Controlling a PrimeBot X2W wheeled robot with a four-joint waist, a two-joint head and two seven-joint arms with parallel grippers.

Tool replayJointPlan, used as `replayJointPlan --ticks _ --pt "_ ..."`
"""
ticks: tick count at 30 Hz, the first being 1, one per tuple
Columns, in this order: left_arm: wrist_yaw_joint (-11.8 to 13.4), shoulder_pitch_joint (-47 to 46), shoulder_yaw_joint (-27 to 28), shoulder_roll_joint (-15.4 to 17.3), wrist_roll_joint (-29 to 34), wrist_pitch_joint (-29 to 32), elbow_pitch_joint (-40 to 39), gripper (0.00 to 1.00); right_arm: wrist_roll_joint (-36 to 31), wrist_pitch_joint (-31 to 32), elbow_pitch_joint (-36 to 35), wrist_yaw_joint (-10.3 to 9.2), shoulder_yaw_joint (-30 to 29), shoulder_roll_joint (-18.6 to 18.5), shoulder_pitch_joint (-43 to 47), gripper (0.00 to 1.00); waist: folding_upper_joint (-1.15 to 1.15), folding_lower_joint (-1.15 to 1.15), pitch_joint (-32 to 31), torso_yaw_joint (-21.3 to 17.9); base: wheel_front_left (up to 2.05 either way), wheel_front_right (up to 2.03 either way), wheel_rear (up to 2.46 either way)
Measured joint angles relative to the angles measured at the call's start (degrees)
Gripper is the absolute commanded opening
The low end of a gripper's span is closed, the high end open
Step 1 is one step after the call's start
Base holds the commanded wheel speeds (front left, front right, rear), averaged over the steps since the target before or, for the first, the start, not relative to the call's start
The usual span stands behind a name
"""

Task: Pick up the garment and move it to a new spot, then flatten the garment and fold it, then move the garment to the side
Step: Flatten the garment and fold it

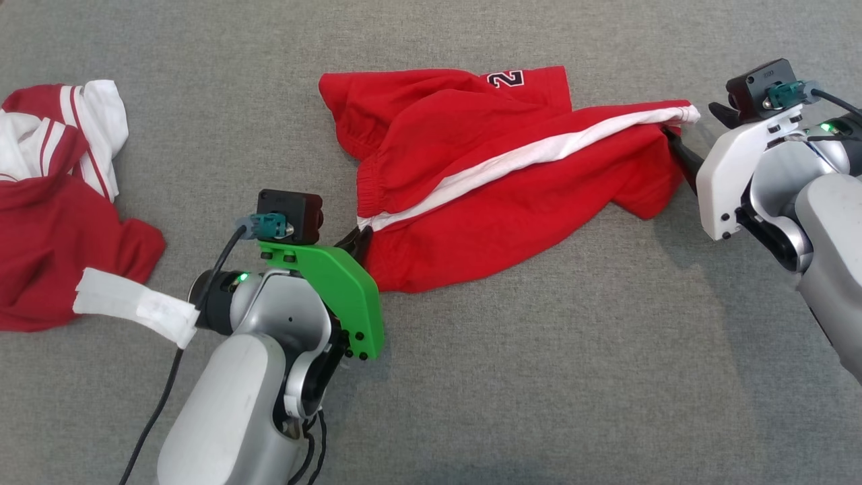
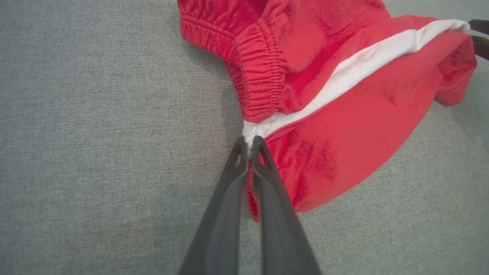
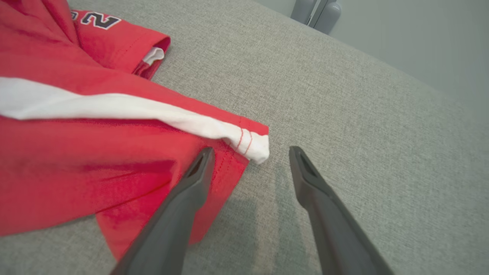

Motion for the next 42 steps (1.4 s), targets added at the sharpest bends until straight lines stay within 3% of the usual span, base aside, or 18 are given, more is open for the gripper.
replayJointPlan --ticks 2,3,4,6,7,17,25,31,37,42 --pt "0.0 0.0 -0.2 0.0 -0.1 0.0 0.0 0.00 0.4 0.1 0.3 0.00 0.7 -0.1 -0.6 0.97 0.00 0.00 0.1 0.2 0.00 0.00 0.00" --pt "0.0 0.0 -0.2 0.0 -0.2 -0.1 0.0 0.00 0.6 0.1 0.4 0.00 1.0 -0.1 -0.8 0.85 0.00 0.00 0.2 0.2 0.00 0.00 0.00" --pt "0.0 0.0 -0.3 0.0 -0.2 -0.2 0.0 0.00 0.7 -0.1 0.5 0.00 1.3 -0.1 -1.0 0.57 0.00 0.00 0.3 0.3 0.00 0.00 0.00" --pt "0.0 0.0 -0.4 0.0 -0.2 -0.2 -0.1 0.00 0.8 -0.1 0.8 0.00 1.9 -0.2 -1.2 0.14 0.00 0.00 0.4 0.4 0.00 0.00 0.00" --pt "0.0 0.0 -0.4 0.1 -0.2 -0.2 -0.1 0.00 0.9 -0.2 0.9 0.00 2.2 -0.3 -1.3 0.00 0.00 0.00 0.5 0.4 0.00 0.00 0.00" --pt "-0.3 -1.4 1.2 -0.7 -1.4 -5.9 -0.8 0.00 1.6 -4.4 1.1 0.00 3.0 -0.8 -1.8 0.00 0.00 0.00 -0.7 -0.4 0.00 0.00 0.00" --pt "-0.2 -7.0 3.7 -2.3 -6.9 -8.8 -0.4 0.00 1.5 -7.8 -0.4 0.00 -1.7 -1.0 -3.8 0.00 0.00 0.00 -2.2 -1.5 0.00 0.00 0.00" --pt "-0.7 -17.8 6.8 -2.8 -12.3 -8.6 2.9 0.00 0.4 -8.6 -3.9 0.00 -3.4 -0.1 -9.7 0.00 0.00 0.00 -1.7 -3.6 0.00 0.00 0.00" --pt "-1.8 -31.6 11.7 -2.0 -16.0 -6.9 7.4 0.00 -1.0 -7.9 -6.0 0.01 0.7 0.5 -19.5 0.00 0.00 0.00 1.1 -6.5 0.00 0.00 0.00" --pt "-1.1 -41.1 14.5 -2.5 -18.4 -7.9 10.8 0.00 -4.9 -12.7 -4.4 0.01 -0.2 1.5 -29.1 0.00 0.00 0.00 4.9 -8.5 0.00 0.00 0.00"
